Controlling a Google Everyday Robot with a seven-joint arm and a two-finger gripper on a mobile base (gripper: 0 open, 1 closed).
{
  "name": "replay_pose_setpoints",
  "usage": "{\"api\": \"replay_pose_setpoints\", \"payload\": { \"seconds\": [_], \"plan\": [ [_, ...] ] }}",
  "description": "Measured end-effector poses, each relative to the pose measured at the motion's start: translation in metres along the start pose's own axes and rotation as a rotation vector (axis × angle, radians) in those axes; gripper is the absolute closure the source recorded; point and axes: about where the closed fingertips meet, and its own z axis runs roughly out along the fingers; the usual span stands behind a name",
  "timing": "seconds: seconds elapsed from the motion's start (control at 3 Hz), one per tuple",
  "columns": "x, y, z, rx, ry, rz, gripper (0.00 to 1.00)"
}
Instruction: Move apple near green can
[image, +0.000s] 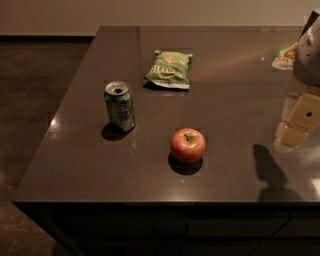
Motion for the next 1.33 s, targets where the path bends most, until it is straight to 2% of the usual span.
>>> {"api": "replay_pose_setpoints", "payload": {
  "seconds": [0.33, 0.67, 1.0, 1.33],
  "plan": [
    [0.0, 0.0, 0.0, 0.0, 0.0, 0.0, 0.0],
    [-0.012, 0.005, 0.007, -0.023, -0.045, 0.002, 0.0],
    [-0.036, 0.017, 0.031, -0.085, -0.118, -0.017, 0.0],
    [-0.067, 0.034, 0.056, -0.143, -0.176, -0.07, 0.0]
  ]
}}
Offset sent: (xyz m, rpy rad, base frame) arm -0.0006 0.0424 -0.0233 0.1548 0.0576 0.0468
